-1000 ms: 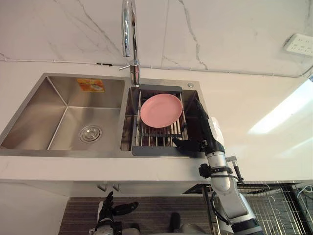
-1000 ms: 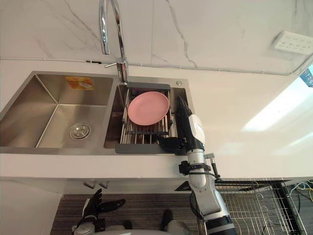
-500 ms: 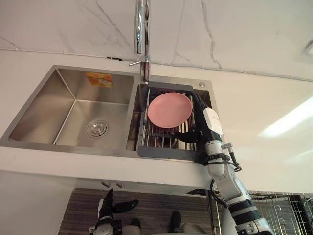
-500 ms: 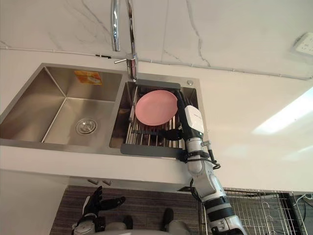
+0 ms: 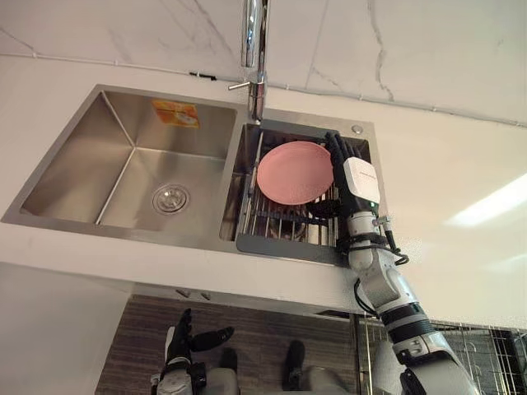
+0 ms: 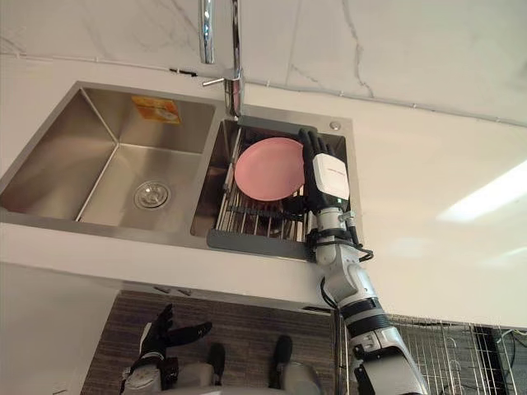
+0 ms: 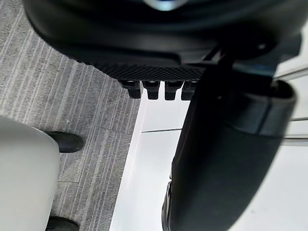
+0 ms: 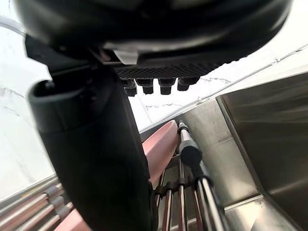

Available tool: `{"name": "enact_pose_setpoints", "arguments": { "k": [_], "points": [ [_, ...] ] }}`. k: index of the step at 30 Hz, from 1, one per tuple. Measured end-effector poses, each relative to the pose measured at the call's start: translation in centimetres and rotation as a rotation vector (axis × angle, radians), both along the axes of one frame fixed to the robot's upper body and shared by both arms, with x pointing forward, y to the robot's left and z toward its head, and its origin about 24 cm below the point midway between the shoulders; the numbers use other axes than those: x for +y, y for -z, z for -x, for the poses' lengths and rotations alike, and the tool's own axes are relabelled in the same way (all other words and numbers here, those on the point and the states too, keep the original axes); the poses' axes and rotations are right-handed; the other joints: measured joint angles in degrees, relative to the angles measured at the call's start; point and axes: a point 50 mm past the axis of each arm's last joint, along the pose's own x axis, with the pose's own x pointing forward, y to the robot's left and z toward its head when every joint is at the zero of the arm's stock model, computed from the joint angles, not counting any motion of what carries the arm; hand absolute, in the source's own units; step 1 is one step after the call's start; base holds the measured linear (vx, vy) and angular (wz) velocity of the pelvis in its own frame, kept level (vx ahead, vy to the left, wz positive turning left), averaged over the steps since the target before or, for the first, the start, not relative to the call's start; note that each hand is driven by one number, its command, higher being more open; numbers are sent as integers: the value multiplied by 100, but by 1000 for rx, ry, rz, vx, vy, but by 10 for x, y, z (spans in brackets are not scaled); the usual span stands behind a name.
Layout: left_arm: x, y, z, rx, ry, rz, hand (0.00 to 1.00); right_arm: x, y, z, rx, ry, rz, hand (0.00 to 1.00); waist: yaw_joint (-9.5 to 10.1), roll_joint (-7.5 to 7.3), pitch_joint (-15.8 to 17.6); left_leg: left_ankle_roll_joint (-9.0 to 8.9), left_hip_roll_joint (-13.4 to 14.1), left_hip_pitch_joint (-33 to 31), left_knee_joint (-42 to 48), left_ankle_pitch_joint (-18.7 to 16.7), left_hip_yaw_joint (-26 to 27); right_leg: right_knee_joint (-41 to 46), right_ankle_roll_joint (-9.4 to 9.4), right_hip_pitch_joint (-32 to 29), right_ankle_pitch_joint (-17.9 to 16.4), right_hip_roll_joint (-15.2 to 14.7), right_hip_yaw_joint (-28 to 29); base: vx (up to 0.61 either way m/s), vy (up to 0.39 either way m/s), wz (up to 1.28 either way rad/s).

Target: Walk over to the sink, pick up the cup, carry it to the dishwasher, place the cup inside the dishwasher, then close the dishwasher door

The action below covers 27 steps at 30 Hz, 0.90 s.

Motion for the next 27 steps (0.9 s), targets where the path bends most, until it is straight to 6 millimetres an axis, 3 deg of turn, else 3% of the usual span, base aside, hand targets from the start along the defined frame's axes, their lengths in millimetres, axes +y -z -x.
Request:
{"name": "enact_pose_setpoints", "arguments": {
  "k": [5, 6, 22, 27],
  "points": [
    [-3, -2, -4, -17, 9, 2, 100, -1, -1, -6, -3, 15, 6, 100, 33, 2, 117, -19, -14, -84, 17, 99, 4, 1, -3, -50, -1, -23, -28, 3, -2, 2],
    [-3, -2, -5, -17, 12, 3, 100, 0, -2, -8, -6, 17, 7, 0, 33, 7, 121, -18, -18, -93, 23, 119, 5, 0, -3, -53, -1, -27, -28, 0, 0, 0],
    [-4, -5, -11, -50, -6, 9, 100, 3, -38, -21, -153, 9, -3, 0, 41, 61, 352, -21, -2, -278, 148, 125, -3, 79, -15, -185, 0, -31, -63, -24, -7, 2],
    [-4, -5, -11, -51, -5, 9, 100, 19, -21, -15, -65, -78, -23, 0, 52, 58, 355, -22, -3, -246, 196, 125, 13, 78, -15, -152, 0, -37, -34, 21, 2, 0]
  ]
}}
